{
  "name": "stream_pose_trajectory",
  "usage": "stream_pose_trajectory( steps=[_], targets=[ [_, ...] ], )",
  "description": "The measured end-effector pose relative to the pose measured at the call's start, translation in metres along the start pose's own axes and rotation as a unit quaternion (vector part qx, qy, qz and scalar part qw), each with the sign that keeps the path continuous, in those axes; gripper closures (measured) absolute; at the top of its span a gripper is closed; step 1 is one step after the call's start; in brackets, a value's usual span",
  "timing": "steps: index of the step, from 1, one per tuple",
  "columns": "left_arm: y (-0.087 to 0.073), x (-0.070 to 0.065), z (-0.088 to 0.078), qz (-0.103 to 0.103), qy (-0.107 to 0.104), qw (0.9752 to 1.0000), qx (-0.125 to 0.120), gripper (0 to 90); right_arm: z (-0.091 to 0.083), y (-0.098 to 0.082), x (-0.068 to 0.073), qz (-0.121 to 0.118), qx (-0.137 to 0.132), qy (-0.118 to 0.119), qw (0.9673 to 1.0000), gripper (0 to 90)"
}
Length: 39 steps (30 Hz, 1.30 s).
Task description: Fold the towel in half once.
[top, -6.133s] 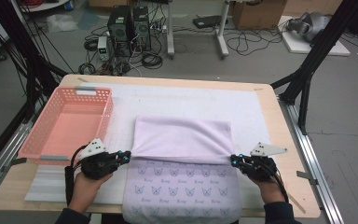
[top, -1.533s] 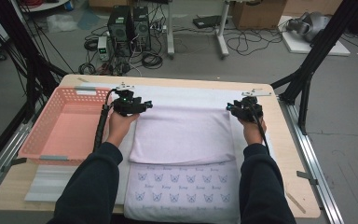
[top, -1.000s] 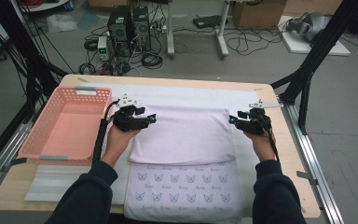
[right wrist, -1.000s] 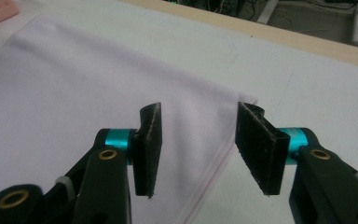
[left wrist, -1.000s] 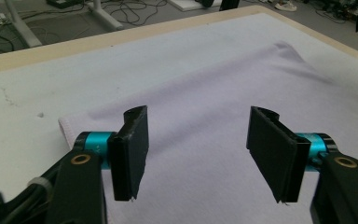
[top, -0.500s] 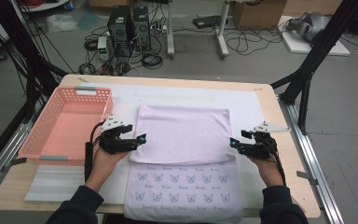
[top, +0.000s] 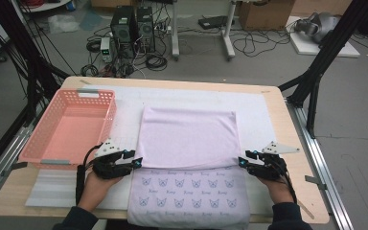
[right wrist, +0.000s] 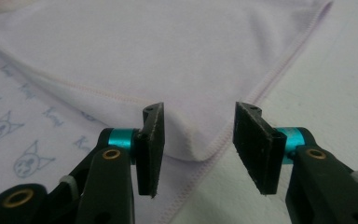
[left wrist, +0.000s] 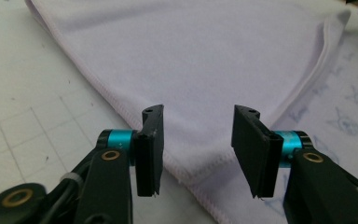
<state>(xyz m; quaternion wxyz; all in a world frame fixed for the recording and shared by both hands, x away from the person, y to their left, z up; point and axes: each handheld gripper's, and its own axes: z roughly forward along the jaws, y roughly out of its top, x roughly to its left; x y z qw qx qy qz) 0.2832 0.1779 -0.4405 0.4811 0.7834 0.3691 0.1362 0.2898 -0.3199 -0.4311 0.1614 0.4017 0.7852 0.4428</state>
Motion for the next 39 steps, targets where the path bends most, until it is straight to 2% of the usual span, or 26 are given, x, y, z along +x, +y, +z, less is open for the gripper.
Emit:
stream_pose_trajectory(
  steps=[6, 10, 12, 14, 15, 16, 17, 19, 21, 24, 27, 29, 31, 39],
  targets=[
    [-0.005, -0.002, 0.004, 0.014, 0.011, 0.9995, 0.026, 58.3, 0.014, 0.001, 0.008, -0.004, 0.015, 0.013, 0.9998, 44.1],
    [-0.006, -0.006, 0.009, 0.024, 0.016, 0.9987, 0.042, 60.8, 0.021, 0.001, 0.013, -0.015, 0.031, 0.010, 0.9994, 38.2],
    [-0.006, -0.008, 0.010, 0.045, 0.026, 0.9973, 0.051, 62.3, 0.024, 0.002, 0.017, -0.029, 0.036, 0.010, 0.9989, 36.5],
    [-0.006, -0.010, 0.010, 0.058, 0.040, 0.9960, 0.055, 66.8, 0.027, 0.002, 0.019, -0.040, 0.044, 0.008, 0.9982, 37.4],
    [-0.006, -0.011, 0.011, 0.061, 0.046, 0.9956, 0.054, 69.3, 0.028, 0.002, 0.020, -0.049, 0.049, 0.005, 0.9976, 42.0],
    [-0.007, -0.011, 0.010, 0.066, 0.051, 0.9951, 0.053, 73.5, 0.030, 0.001, 0.021, -0.059, 0.057, 0.000, 0.9966, 51.8],
    [-0.006, -0.011, 0.009, 0.070, 0.054, 0.9946, 0.054, 78.1, 0.030, 0.001, 0.022, -0.072, 0.064, -0.014, 0.9953, 66.2],
    [-0.006, -0.011, 0.008, 0.070, 0.051, 0.9950, 0.049, 84.5, 0.029, 0.000, 0.022, -0.078, 0.065, -0.023, 0.9946, 78.9],
    [-0.004, -0.012, 0.007, 0.060, 0.043, 0.9966, 0.035, 85.6, 0.027, 0.000, 0.022, -0.074, 0.061, -0.025, 0.9951, 81.4],
    [0.000, -0.010, 0.002, 0.030, 0.021, 0.9993, 0.008, 85.8, 0.025, 0.000, 0.020, -0.063, 0.059, -0.019, 0.9961, 82.2],
    [0.004, -0.009, -0.007, 0.006, 0.005, 0.9998, -0.021, 85.9, 0.018, 0.001, 0.020, -0.052, 0.046, -0.008, 0.9975, 82.6],
    [0.005, -0.011, -0.013, -0.002, -0.004, 0.9994, -0.033, 85.9, 0.012, 0.002, 0.021, -0.045, 0.036, -0.002, 0.9984, 82.6],
    [0.005, -0.013, -0.019, -0.004, -0.015, 0.9992, -0.038, 85.9, 0.007, 0.002, 0.023, -0.040, 0.024, 0.004, 0.9989, 82.5],
    [0.001, -0.026, -0.035, 0.000, -0.030, 0.9991, -0.031, 85.9, -0.016, -0.005, 0.034, -0.038, 0.026, 0.016, 0.9988, 82.5]
  ],
)
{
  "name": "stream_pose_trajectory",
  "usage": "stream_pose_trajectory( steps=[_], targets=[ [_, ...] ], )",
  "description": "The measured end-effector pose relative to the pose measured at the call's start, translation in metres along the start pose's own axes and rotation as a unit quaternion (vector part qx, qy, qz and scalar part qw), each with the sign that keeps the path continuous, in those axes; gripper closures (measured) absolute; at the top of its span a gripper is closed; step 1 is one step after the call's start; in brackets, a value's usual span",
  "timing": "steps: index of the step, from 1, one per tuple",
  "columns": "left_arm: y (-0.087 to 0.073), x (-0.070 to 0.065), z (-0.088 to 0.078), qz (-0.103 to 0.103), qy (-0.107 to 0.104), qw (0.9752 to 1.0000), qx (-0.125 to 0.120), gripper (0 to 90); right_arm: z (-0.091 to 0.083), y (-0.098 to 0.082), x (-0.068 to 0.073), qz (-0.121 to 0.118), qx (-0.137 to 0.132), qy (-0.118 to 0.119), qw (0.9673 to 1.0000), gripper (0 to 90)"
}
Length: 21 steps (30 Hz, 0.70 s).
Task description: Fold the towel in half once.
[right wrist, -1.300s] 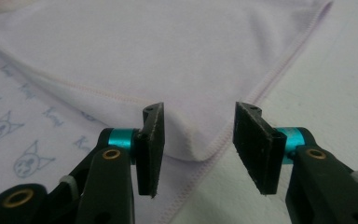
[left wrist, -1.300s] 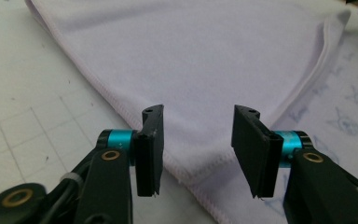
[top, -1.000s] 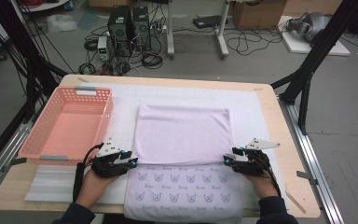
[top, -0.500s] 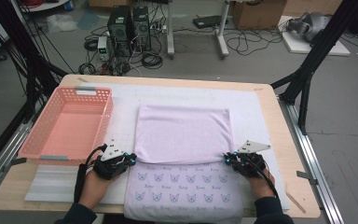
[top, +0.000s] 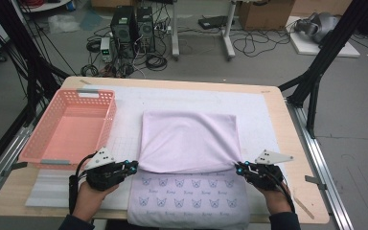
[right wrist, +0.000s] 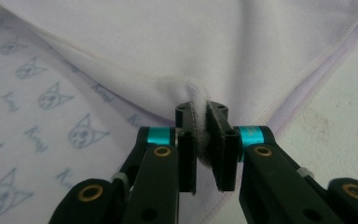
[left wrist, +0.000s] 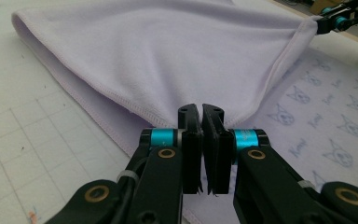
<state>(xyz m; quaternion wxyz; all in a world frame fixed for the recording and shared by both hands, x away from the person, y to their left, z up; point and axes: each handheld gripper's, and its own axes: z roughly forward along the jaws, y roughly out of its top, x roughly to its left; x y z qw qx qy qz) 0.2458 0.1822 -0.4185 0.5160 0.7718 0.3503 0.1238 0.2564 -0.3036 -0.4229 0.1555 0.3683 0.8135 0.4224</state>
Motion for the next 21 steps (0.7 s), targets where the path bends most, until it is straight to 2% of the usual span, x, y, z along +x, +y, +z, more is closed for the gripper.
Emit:
stream_pose_trajectory(
  steps=[6, 10, 14, 21],
  targets=[
    [-0.005, -0.007, -0.015, -0.003, -0.012, 0.9999, 0.006, 85.9, -0.017, -0.012, 0.012, -0.009, 0.003, 0.017, 0.9998, 84.1],
    [-0.012, -0.013, -0.022, 0.007, -0.018, 0.9996, 0.022, 85.9, -0.021, -0.017, 0.020, -0.018, 0.012, 0.024, 0.9995, 85.2],
    [-0.017, -0.016, -0.028, 0.008, -0.024, 0.9993, 0.028, 85.9, -0.027, -0.019, 0.029, -0.032, 0.020, 0.034, 0.9987, 85.3],
    [-0.019, -0.023, -0.035, 0.009, -0.038, 0.9983, 0.042, 85.9, -0.048, -0.025, 0.039, -0.041, 0.013, 0.048, 0.9979, 85.3]
  ],
)
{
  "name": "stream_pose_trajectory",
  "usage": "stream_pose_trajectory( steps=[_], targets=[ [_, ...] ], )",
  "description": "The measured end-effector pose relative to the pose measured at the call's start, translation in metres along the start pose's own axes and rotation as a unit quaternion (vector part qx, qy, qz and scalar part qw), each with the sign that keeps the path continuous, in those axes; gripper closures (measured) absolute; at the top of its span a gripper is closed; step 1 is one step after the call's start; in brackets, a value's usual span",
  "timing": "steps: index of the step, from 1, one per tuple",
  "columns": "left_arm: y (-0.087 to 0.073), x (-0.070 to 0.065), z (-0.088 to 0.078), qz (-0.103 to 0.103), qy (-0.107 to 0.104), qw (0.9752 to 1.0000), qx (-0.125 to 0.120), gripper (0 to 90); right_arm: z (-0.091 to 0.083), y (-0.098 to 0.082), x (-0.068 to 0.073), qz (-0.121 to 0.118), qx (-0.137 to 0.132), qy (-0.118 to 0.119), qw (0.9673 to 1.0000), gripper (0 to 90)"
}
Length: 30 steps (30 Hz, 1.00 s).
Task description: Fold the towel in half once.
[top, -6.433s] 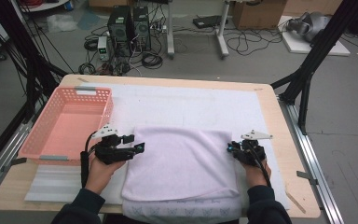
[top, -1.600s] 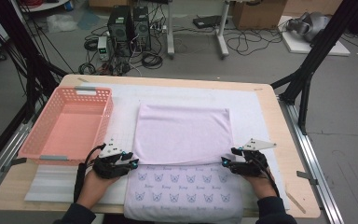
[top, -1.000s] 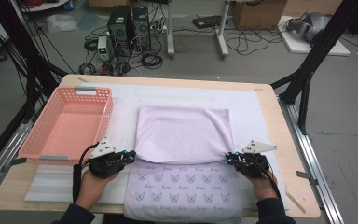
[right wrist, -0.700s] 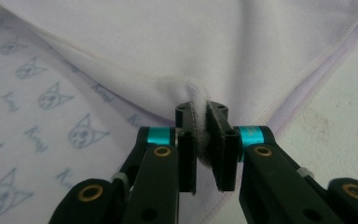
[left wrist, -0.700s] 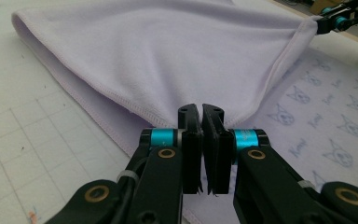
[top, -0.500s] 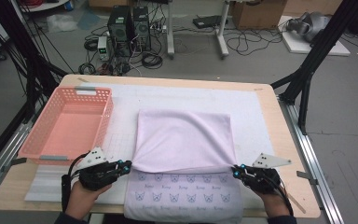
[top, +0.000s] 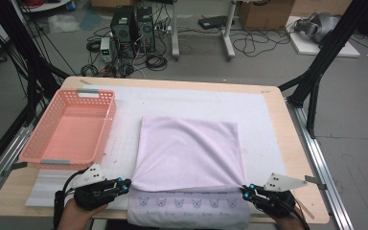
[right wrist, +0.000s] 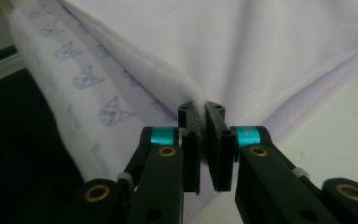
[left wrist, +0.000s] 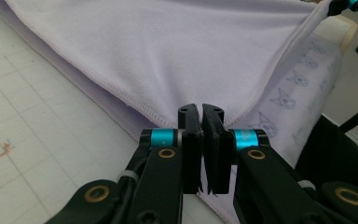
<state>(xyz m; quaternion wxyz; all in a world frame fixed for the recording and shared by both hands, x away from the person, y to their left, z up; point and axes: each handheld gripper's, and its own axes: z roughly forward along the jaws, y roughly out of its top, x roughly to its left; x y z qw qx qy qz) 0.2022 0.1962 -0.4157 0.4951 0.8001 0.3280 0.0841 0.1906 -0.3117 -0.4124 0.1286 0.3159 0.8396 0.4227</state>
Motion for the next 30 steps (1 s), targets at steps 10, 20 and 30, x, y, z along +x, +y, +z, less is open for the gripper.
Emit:
stream_pose_trajectory(
  steps=[10, 20, 30],
  targets=[
    [-0.013, -0.018, -0.014, 0.024, -0.044, 0.9982, 0.033, 85.6, -0.020, -0.011, 0.023, 0.000, 0.018, 0.029, 0.9994, 85.1],
    [0.018, 0.021, 0.019, -0.030, -0.001, 0.9994, -0.018, 41.0, -0.009, 0.002, -0.004, 0.053, -0.071, -0.015, 0.9960, 53.9],
    [0.048, 0.059, 0.066, -0.071, 0.051, 0.9942, -0.063, 36.9, 0.040, 0.026, -0.066, 0.083, -0.058, -0.127, 0.9867, 61.0]
  ],
)
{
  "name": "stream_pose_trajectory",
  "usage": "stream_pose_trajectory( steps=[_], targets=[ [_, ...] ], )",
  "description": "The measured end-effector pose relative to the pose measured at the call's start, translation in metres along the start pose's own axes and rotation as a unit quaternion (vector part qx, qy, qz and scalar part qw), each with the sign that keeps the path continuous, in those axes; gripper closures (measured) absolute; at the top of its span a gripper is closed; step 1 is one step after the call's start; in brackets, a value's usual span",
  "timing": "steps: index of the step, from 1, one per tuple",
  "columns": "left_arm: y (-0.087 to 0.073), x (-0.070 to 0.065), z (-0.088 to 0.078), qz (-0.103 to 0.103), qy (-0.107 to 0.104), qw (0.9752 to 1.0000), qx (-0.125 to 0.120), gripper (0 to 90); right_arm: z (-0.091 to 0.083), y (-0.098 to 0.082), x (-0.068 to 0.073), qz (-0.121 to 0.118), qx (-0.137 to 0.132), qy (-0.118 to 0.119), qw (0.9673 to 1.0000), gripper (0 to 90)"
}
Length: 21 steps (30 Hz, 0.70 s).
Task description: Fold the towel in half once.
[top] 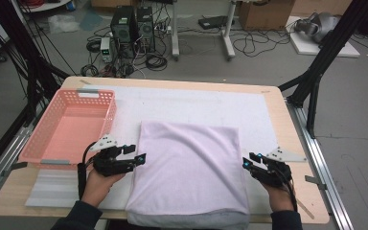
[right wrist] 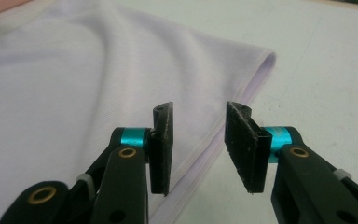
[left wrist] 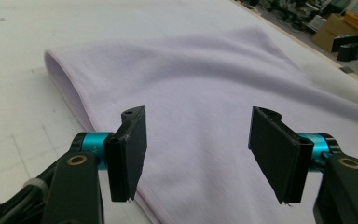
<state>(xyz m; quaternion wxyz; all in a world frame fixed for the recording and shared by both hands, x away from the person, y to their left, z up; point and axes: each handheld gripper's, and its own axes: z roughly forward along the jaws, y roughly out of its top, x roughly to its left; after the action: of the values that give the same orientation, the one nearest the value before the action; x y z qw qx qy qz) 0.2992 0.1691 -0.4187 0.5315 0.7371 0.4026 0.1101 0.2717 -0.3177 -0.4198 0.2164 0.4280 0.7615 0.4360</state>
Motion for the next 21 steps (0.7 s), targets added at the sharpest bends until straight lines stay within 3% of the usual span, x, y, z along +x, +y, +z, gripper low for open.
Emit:
stream_pose_trajectory(
  steps=[6, 11, 16, 21],
  targets=[
    [0.004, 0.014, 0.015, -0.006, 0.014, 0.9997, -0.017, 28.9, 0.019, 0.005, -0.015, 0.006, 0.011, -0.001, 0.9999, 57.5],
    [0.012, 0.023, 0.022, -0.001, 0.020, 0.9993, -0.031, 27.7, 0.028, 0.013, -0.030, 0.020, 0.011, 0.006, 0.9997, 49.1],
    [0.011, 0.030, 0.030, -0.004, 0.026, 0.9994, -0.021, 27.7, 0.048, 0.018, -0.038, 0.024, 0.028, 0.017, 0.9992, 42.5],
    [0.011, 0.030, 0.027, -0.001, 0.034, 0.9994, -0.010, 27.9, 0.072, 0.023, -0.037, 0.025, 0.042, 0.036, 0.9982, 57.3]
  ],
)
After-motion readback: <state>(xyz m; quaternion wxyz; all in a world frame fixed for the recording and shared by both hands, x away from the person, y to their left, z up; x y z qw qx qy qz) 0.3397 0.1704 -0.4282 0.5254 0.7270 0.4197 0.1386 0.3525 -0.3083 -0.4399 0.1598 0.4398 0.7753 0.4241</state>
